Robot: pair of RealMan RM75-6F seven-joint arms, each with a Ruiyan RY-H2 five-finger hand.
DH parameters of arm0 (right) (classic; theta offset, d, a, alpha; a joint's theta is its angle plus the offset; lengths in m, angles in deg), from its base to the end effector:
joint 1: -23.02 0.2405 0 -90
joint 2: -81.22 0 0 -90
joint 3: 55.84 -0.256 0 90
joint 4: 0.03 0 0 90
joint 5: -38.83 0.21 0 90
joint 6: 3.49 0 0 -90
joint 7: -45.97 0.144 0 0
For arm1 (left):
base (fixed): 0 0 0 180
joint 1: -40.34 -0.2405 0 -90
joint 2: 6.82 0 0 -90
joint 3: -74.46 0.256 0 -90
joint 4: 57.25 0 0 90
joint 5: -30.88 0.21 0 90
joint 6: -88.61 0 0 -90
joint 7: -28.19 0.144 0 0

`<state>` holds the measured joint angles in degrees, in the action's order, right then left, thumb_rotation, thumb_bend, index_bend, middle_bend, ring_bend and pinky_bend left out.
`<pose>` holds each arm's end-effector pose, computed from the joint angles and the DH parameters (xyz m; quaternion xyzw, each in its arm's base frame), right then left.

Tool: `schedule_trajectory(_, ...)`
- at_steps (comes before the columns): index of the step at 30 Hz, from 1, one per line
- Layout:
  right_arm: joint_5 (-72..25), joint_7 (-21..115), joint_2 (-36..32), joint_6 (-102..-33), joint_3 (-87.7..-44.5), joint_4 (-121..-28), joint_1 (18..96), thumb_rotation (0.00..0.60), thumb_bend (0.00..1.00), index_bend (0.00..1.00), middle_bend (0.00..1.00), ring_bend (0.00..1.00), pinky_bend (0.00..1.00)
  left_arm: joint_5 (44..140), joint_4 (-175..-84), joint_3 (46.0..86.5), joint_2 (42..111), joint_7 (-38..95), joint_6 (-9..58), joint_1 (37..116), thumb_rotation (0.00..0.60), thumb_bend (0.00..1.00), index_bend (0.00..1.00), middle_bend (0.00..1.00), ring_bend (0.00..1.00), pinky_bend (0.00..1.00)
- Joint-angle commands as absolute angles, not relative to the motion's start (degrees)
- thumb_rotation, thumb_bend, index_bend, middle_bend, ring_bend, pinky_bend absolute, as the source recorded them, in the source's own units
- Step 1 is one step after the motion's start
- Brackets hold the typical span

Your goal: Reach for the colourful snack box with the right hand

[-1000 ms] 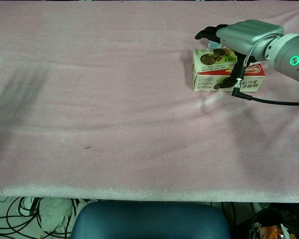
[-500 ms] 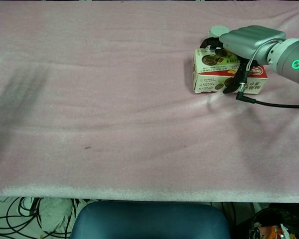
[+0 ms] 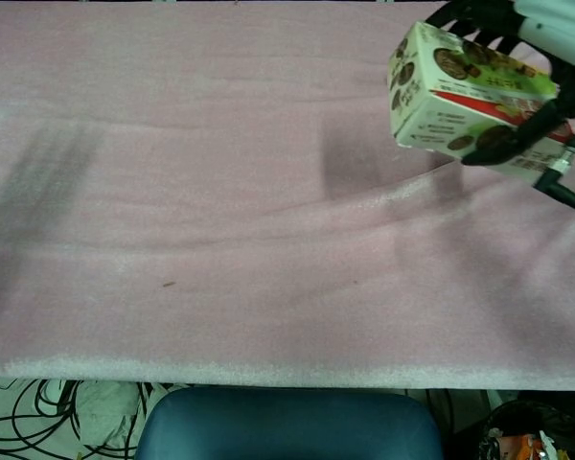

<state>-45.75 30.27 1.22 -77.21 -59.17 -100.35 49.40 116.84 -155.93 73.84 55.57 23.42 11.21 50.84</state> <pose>-0.1675 -0.2526 0.0428 0.6999 -0.3507 0.4647 0.4138 -0.2825 0.1976 0.1354 -0.6170 -0.4546 -0.4064 0.4975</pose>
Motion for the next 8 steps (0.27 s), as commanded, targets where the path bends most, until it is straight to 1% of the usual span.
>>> schedule_trajectory(1,-51.53,34.06,5.34,-82.82,-54.07,-104.58,44.25,0.600,0.25,0.67,0.66,0.62,0.63,117.22,-155.81,73.97,55.68,23.56,10.91,50.72,0.600,0.00,0.00,0.00,0.00,0.00)
schedule_trajectory(5,-55.52,36.51,7.91,-86.03,-51.72,-106.10,41.73,0.600,0.25,0.67,0.66,0.62,0.63,117.53,-155.65,74.11,55.78,23.79,10.68,50.62,0.600,0.00,0.00,0.00,0.00,0.00)
schedule_trajectory(8,-56.84,38.34,8.84,-87.79,-51.92,-107.12,40.79,0.600,0.25,0.67,0.66,0.62,0.63,117.37,-155.67,74.11,55.78,23.84,10.58,50.50,0.600,0.00,0.00,0.00,0.00,0.00)
